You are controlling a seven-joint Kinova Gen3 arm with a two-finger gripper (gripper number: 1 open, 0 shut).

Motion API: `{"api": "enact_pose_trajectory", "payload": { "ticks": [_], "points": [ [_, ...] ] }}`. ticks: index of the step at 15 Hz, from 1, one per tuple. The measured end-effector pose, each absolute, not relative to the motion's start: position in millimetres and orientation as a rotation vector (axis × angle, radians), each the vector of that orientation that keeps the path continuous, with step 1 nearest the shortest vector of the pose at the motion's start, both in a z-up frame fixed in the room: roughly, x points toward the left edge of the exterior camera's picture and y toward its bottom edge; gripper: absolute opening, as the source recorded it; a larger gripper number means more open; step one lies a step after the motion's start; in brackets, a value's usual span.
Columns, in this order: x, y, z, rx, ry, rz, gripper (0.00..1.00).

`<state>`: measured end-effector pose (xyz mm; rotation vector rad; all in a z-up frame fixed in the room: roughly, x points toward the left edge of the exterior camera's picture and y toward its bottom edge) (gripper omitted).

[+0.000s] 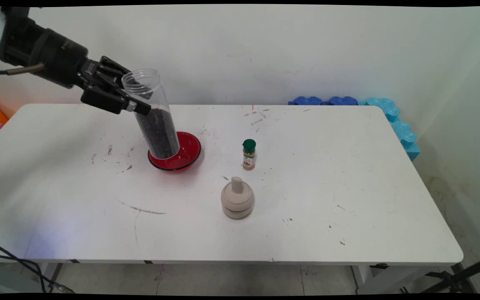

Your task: Pour the black seasoning powder in the red bowl

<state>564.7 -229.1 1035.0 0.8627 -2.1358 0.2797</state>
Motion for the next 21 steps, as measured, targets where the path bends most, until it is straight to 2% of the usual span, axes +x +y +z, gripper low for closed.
{"api": "enact_pose_trajectory", "payload": {
  "ticks": [12, 21],
  "points": [
    [580.7, -231.5, 1027.8, 0.946, -2.165, 0.147, 0.00],
    [594.3, -234.7, 1000.1, 1.283, -2.014, -0.040, 0.00]
  ]
}}
